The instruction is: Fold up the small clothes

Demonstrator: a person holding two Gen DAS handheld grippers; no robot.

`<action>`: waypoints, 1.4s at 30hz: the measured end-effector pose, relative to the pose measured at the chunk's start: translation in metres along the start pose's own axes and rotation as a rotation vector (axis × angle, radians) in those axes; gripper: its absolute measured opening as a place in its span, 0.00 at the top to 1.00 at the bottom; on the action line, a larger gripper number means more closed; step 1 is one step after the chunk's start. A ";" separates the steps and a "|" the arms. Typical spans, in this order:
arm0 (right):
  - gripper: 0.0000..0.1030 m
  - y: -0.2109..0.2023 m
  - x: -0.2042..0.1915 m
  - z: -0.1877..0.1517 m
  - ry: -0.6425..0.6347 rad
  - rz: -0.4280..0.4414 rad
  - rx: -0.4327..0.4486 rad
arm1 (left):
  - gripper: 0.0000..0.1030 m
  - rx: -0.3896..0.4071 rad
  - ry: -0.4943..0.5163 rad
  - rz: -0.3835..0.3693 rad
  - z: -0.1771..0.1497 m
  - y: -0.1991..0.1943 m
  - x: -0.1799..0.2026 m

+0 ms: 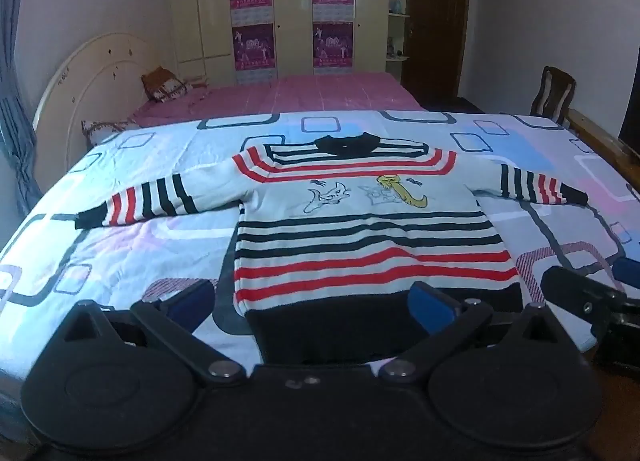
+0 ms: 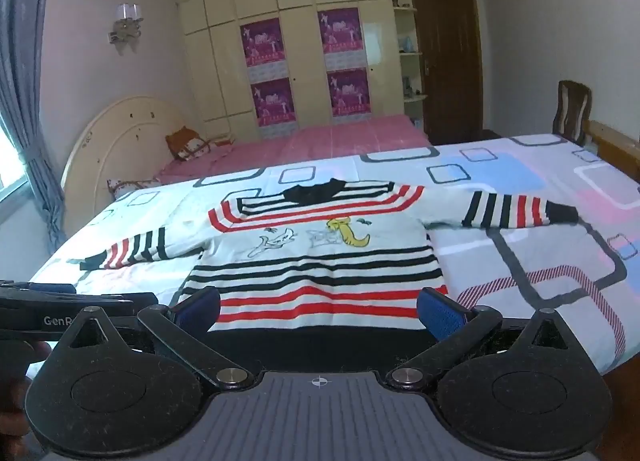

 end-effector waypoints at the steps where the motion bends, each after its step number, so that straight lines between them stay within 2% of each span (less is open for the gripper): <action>1: 0.00 0.001 0.002 -0.001 0.000 -0.005 -0.002 | 0.00 -0.002 0.000 -0.001 0.000 0.000 0.000; 42: 0.00 0.023 0.025 0.006 0.038 -0.019 -0.015 | 0.00 -0.040 -0.012 -0.002 0.008 0.024 0.002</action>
Point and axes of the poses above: each gripper's, at about its wrist camera, not at the fingertips, and y roughly the way its jaws point, x to its right, z to its top, the point moved 8 cm from there along y, roughly the way its jaws point, and after that the axes turned 9 degrees about -x, right-handed, at the moved point
